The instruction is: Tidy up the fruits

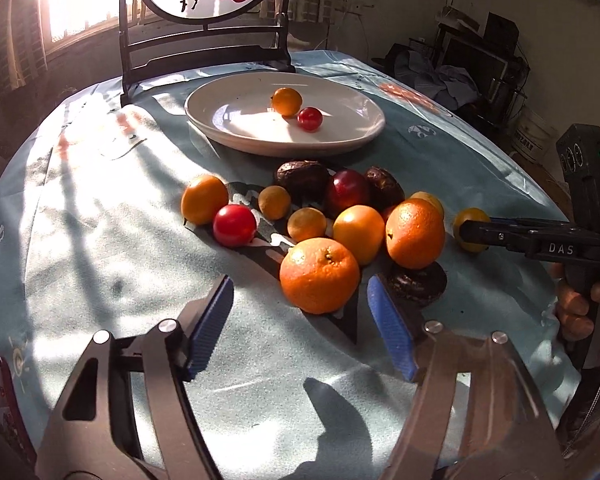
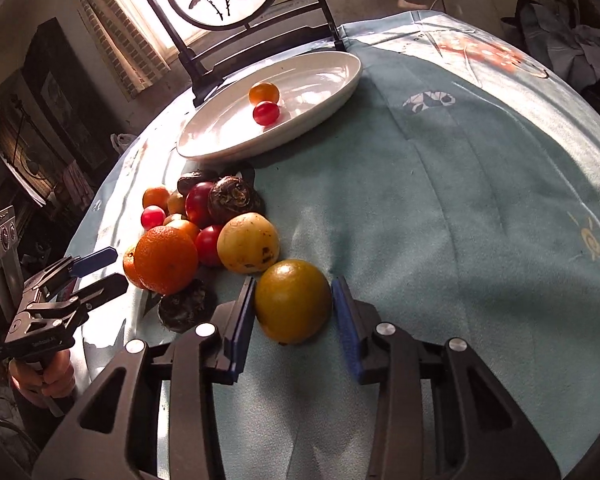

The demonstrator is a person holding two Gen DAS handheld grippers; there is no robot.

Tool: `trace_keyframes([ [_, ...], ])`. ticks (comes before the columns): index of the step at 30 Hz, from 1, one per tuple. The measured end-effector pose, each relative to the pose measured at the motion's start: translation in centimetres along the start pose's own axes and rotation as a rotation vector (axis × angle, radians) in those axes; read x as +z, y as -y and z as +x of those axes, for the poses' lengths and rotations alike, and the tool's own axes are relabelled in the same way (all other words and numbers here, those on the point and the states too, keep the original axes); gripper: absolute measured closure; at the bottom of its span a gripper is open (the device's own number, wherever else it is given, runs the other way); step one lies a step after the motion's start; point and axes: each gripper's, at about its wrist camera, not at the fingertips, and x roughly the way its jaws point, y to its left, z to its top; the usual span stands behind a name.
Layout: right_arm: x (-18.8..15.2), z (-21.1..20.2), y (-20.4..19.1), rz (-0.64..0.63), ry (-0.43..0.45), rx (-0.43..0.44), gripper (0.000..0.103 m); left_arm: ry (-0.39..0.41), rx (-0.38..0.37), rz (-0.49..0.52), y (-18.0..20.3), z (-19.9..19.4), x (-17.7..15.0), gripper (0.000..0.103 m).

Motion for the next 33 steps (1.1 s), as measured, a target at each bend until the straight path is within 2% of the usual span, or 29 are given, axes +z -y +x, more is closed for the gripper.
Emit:
trace_keyframes([
  [8, 0.0, -0.2, 0.0, 0.001, 0.005, 0.007, 0.064, -0.037, 0.026, 0.036, 1.1, 1.8, 0.5, 0.035],
  [10, 0.0, -0.2, 0.0, 0.002, 0.005, 0.008, 0.064, -0.051, 0.023, 0.033, 1.1, 2.2, 0.5, 0.039],
  [12, 0.0, -0.2, 0.0, 0.002, 0.006, 0.008, 0.064, -0.065, 0.017, 0.027, 1.0, 2.7, 0.6, 0.048],
  [18, 0.0, -0.2, 0.0, 0.003, 0.005, 0.008, 0.064, -0.091, 0.0, 0.028, 1.1, 3.4, 0.5, 0.055],
  [25, 0.0, -0.3, 0.0, 0.004, 0.008, 0.012, 0.064, -0.084, -0.019, -0.001, 0.7, 3.1, 0.5, 0.056],
  [30, 0.2, -0.7, -0.2, -0.001, 0.034, 0.026, 0.065, -0.035, -0.043, -0.037, 0.2, 1.8, 0.9, 0.056],
  [33, 1.5, -1.4, -0.6, 0.017, 0.068, 0.115, 0.065, 0.005, -0.047, -0.057, 0.0, 1.2, 2.3, 0.056],
])
